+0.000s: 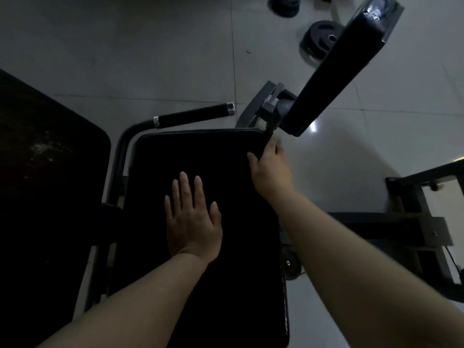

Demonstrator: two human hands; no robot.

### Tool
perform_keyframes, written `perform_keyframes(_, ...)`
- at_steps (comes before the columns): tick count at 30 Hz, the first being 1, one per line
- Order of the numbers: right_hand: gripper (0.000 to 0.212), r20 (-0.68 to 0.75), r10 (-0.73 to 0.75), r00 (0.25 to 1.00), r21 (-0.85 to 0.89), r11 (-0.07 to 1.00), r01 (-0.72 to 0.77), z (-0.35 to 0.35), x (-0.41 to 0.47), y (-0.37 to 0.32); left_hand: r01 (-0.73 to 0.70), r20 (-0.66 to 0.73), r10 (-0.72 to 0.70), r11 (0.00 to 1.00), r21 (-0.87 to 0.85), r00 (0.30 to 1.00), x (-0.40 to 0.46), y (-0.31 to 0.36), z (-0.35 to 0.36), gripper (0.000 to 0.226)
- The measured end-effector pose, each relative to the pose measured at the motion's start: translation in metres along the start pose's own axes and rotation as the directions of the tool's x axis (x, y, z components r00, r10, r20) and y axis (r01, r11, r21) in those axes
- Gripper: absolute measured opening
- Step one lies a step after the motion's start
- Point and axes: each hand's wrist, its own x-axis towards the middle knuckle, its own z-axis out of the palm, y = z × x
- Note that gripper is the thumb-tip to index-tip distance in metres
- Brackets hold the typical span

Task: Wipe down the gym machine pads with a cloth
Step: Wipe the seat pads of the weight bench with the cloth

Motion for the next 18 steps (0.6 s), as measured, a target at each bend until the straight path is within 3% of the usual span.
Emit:
perform_keyframes(4,0.067,-0.022,-0.08,0.997,-0.073,0.994,0.078,-0.002,0.022,-0.007,-0.002,0.006,0.002,1.0,0.006,1.0,0.001,-0.002,0.001,0.066)
perform_keyframes(8,0.065,0.036,-0.282,0.959,-0.374,0.886,0.275,0.01,-0.047,0.018,-0.014,-0.007,0.014,1.0,0.018,1.0,0.001,-0.001,-0.001,0.062)
perform_keyframes(10,0.065,0.08,-0.263,0.961,-0.391,0.879,0.273,0.009,-0.037,0.018,-0.009,0.012,0.009,1.0,0.022,1.0,0.001,-0.001,-0.002,0.062)
perform_keyframes(14,0.053,0.012,-0.15,0.989,-0.306,0.941,0.147,-0.003,0.034,-0.014,-0.007,0.032,0.006,0.999,0.038,0.999,0.001,-0.001,-0.003,0.062)
perform_keyframes(18,0.043,0.21,-0.27,0.94,-0.517,0.785,0.341,-0.006,0.066,-0.054,-0.029,0.05,0.025,0.997,0.067,0.998,0.003,-0.004,-0.002,0.063)
